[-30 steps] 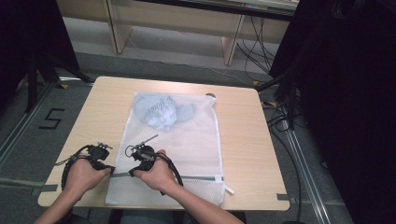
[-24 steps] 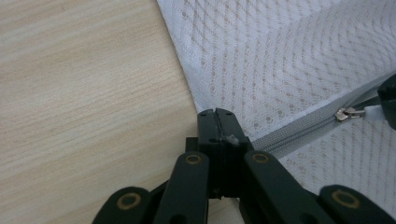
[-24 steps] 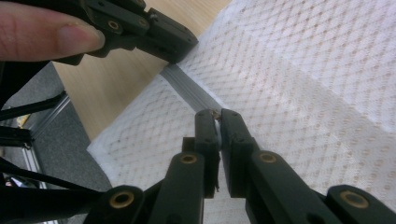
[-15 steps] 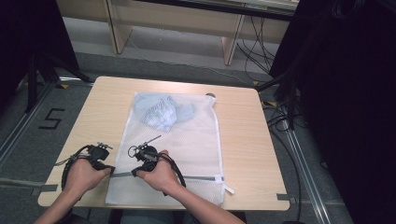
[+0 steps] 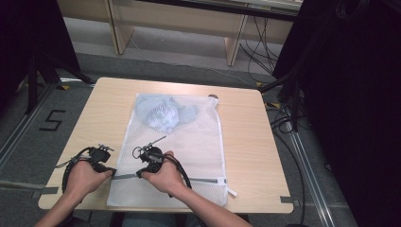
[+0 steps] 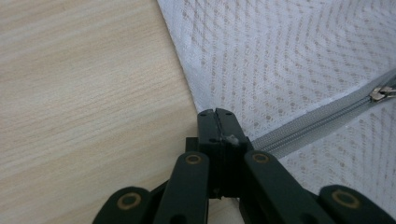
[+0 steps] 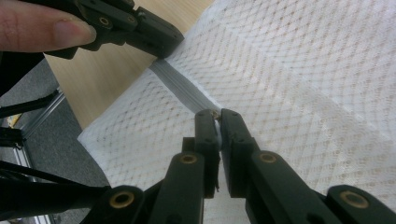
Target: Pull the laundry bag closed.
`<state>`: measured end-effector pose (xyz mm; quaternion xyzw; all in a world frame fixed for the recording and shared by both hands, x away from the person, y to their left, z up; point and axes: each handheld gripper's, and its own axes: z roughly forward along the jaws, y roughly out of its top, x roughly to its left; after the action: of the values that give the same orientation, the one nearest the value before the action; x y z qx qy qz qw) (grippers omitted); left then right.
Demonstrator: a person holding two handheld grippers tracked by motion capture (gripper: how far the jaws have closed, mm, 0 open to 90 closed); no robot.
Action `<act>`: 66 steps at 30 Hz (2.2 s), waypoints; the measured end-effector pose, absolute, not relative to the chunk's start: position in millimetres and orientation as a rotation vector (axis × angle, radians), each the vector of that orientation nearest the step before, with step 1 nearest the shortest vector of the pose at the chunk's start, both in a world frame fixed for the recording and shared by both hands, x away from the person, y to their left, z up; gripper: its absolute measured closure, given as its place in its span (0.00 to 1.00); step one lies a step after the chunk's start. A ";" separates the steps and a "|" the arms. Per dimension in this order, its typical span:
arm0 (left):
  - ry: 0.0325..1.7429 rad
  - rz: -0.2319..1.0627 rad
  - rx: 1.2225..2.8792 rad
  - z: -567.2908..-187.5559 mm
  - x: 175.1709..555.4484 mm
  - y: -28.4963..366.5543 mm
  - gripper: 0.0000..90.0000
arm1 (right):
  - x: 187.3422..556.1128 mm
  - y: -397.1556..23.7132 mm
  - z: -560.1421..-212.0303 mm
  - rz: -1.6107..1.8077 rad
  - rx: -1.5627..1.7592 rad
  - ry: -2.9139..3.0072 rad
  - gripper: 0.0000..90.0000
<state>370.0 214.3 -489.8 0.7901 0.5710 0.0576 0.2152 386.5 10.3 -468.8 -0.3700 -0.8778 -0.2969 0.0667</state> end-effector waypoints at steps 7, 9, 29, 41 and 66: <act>1.585 0.161 2.191 -489.7 369.8 214.5 1.00 | 387.8 5.4 -466.5 -0.885 -1.118 -2.654 0.97; 1.585 0.159 2.192 -489.6 369.9 214.6 1.00 | 387.6 5.4 -466.4 -0.895 -1.130 -2.634 0.97; 1.579 0.165 2.194 -489.8 369.7 214.3 1.00 | 386.9 -9.0 -463.6 -0.892 -1.152 -2.631 0.97; 1.583 0.159 2.188 -490.0 369.8 214.6 1.00 | 385.2 -16.8 -461.8 -0.893 -1.167 -2.635 0.97; 1.584 0.159 2.192 -489.8 370.4 213.8 1.00 | 383.0 -28.7 -460.9 -0.871 -1.188 -2.608 0.97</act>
<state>370.4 213.8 -489.8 0.7903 0.5711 0.0572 0.2144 383.0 -28.7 -460.9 -0.3955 -0.8684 -0.2900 0.0734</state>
